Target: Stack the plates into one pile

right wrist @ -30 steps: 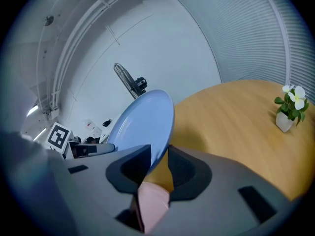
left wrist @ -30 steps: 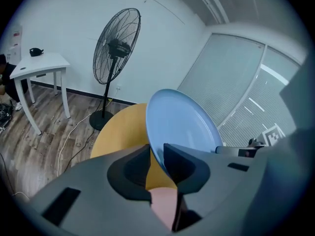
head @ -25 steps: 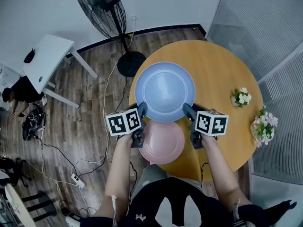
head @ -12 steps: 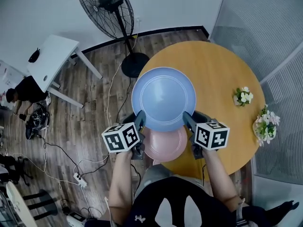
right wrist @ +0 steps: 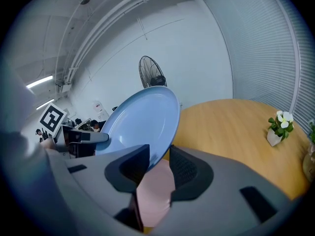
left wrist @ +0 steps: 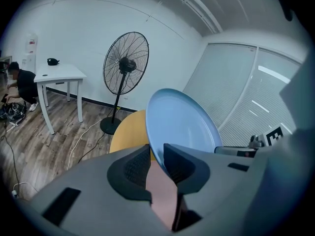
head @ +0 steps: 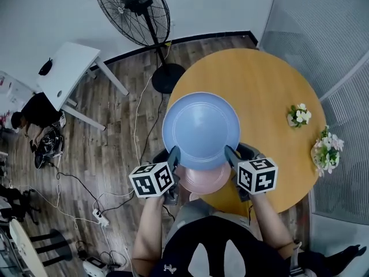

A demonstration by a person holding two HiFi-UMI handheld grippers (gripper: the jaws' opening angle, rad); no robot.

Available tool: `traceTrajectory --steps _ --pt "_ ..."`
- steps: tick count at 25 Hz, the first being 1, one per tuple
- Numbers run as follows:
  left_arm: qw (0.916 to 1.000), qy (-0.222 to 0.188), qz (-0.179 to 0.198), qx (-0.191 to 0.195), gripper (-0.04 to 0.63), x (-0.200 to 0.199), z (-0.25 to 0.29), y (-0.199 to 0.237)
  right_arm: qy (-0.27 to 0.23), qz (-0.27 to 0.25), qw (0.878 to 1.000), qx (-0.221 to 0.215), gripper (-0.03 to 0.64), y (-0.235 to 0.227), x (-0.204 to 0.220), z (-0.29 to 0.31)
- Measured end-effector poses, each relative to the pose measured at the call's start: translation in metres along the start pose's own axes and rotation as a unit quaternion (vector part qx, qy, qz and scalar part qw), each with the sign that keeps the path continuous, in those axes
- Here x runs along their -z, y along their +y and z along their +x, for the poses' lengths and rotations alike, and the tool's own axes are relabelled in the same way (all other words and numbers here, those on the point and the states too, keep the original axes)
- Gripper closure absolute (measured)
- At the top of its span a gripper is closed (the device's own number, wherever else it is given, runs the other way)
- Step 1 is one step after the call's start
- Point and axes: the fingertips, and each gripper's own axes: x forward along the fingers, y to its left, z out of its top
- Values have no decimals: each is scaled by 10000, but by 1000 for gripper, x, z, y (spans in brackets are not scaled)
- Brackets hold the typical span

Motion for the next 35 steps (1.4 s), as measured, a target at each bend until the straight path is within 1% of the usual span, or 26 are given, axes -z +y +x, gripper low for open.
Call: traceTrajectory --steps 12,20,30,35 --pt "9992 326 -224 0 506 42 -13 4 378 -87 9992 -31 480 5 34 -7" --pt "9981 585 -209 20 506 63 -14 6 591 14 9982 -20 477 3 59 -8" --pt "9947 965 -331 -144 506 96 -13 17 985 121 9950 82 477 3 94 -1" --pt "9933 1124 -265 -112 505 110 -12 21 1175 166 9928 152 477 1 112 3"
